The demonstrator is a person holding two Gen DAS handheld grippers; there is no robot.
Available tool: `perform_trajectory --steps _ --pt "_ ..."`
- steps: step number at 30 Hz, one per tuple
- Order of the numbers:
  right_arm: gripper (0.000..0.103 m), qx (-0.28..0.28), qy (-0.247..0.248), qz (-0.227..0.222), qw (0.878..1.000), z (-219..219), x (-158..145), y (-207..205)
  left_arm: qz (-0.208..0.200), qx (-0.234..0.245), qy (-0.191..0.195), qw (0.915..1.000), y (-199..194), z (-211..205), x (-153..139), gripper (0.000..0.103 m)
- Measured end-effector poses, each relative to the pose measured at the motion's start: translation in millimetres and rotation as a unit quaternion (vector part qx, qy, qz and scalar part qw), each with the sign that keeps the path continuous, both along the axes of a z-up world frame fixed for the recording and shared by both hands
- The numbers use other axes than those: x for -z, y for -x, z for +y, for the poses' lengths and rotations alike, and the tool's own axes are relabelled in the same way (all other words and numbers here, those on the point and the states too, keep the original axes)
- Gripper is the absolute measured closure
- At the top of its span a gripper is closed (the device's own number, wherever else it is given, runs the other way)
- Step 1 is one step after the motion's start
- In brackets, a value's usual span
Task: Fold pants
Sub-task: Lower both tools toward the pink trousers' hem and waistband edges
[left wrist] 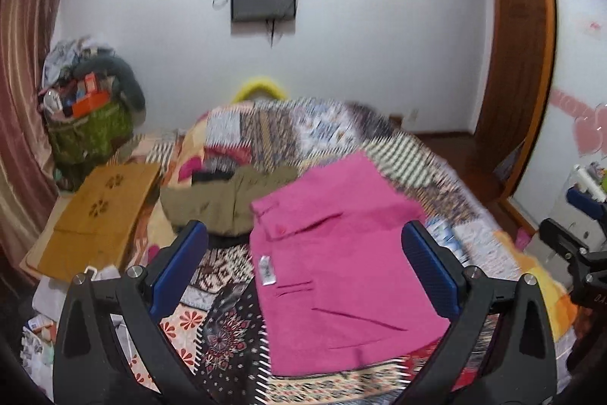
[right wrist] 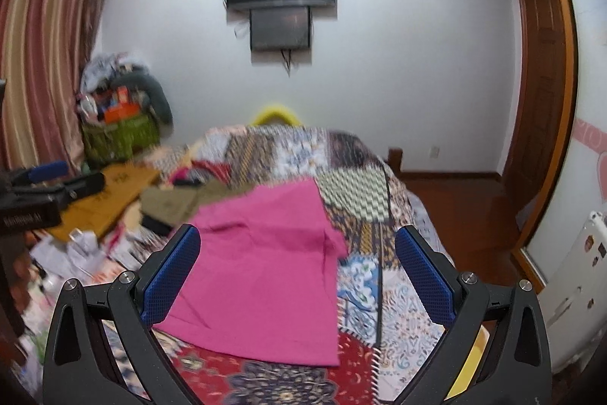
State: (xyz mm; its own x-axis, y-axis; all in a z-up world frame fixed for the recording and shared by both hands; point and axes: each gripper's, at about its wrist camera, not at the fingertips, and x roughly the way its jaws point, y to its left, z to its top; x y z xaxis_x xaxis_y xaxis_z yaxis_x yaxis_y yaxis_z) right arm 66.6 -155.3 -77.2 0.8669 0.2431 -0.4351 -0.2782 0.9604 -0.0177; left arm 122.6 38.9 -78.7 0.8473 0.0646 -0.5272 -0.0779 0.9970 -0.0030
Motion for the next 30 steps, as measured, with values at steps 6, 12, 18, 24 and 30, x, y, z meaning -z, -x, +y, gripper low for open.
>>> perform_trajectory --steps 6,12,18,24,30 --pt "0.003 0.0 0.041 0.05 0.998 -5.5 30.3 -40.6 0.069 -0.014 -0.031 0.997 -60.5 17.3 50.1 0.0" --pt "0.014 -0.006 0.044 0.115 0.992 -15.4 63.3 -96.0 0.149 -0.002 -0.007 0.9888 -121.0 41.5 101.4 0.0" --pt "0.025 -0.021 0.029 0.185 0.982 -17.4 96.7 -143.1 0.211 0.007 0.002 0.9774 -164.2 54.0 137.3 0.022" --pt "0.04 -0.043 0.014 0.217 0.975 -16.4 115.9 -174.5 0.253 0.014 0.038 0.9665 -191.7 60.5 159.4 0.044" --pt "0.049 -0.074 -0.013 0.254 0.964 -6.6 132.6 -205.5 0.299 0.036 0.129 0.9448 -211.5 69.3 183.3 0.054"
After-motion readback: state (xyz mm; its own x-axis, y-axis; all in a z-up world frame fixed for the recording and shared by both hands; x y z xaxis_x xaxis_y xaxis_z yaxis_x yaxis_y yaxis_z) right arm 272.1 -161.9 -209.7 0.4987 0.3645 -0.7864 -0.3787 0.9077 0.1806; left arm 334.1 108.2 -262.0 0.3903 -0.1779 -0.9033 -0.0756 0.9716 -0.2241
